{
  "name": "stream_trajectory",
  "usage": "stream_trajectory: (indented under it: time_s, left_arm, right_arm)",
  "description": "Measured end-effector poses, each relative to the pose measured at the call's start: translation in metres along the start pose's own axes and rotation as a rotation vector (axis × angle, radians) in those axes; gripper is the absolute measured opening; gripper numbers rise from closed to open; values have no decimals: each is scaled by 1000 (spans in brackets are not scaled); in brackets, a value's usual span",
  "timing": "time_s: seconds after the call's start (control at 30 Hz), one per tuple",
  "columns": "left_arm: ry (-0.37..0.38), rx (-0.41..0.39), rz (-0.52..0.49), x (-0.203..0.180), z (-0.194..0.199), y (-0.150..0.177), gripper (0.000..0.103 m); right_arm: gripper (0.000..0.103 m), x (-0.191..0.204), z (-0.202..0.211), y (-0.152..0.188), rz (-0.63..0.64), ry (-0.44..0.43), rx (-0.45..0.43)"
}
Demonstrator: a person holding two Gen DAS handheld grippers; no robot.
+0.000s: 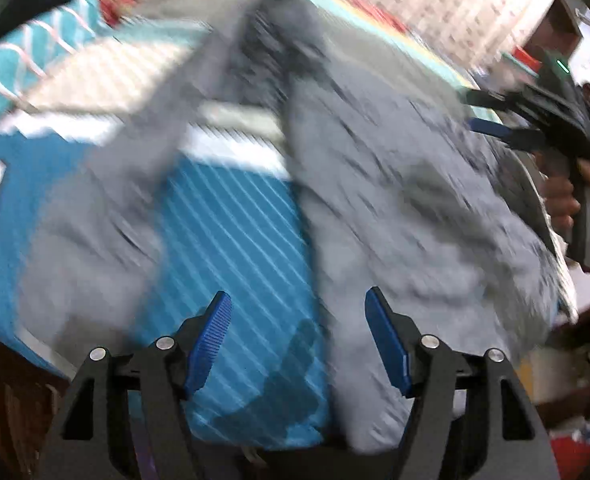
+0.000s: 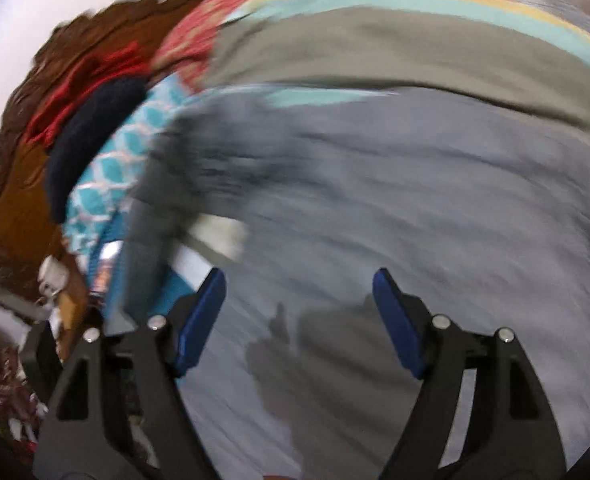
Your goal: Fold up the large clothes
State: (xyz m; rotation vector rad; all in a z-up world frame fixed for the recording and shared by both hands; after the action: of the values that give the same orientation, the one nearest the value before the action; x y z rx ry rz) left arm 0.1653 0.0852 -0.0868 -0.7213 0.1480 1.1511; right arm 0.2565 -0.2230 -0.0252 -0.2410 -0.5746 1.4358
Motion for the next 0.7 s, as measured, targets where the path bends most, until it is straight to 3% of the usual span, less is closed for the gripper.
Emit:
stream_trajectory:
  time_s: [0.1,0.17,0.27,0.37,0.47,0.5,0.53,0.57,0.6,0.7]
  left_arm:
    - [9,86,2,-16,-20,26,68]
    - [5,108,8,-21,-23,39,69]
    - [28,132,55,-11,-23,52,74]
    - [86,153,132,-3,-26,62,76]
    - [151,179,215,-8,-28,71,75]
    - [179,191,234,-12,-30,71,61]
    - [189,200,244,-15,-32,71,39]
    - [181,207,246,-18,-33,69,28]
    - [171,205,239,-21,-31,63,14]
    - [178,129,220,-38,-15,33,9]
  right_arm:
    - [73,-91,57,52,-156,113,-57]
    - [75,-134,87,89,-205,185,-74]
    - [77,-171,109,140,-254,228,-60]
    - [77,-192,107,193,-315,202,-22]
    - [76,-193,92,221,-384,88,5]
    - [63,-185,88,226,-387,38,15]
    - [31,-175,82,231,-371,-19,36]
    - [12,-165,80,231,-340,-24,43]
    - [7,-154,84,226,-326,-30,28]
    - [6,-135,127,198,-292,-98,-101]
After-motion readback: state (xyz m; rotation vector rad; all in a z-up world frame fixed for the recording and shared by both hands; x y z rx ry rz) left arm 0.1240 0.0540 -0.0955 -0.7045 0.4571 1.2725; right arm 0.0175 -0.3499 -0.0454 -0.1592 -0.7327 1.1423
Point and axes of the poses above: each gripper's, at about its wrist camera, not at the fingertips, and z roughly against the way its jaws point, x to its left, y to its underside, the point moved 6 cm from there along -z, roughly the way its jaws point, and after that the axes turned 14 degrees about y, right-handed, at the moved point
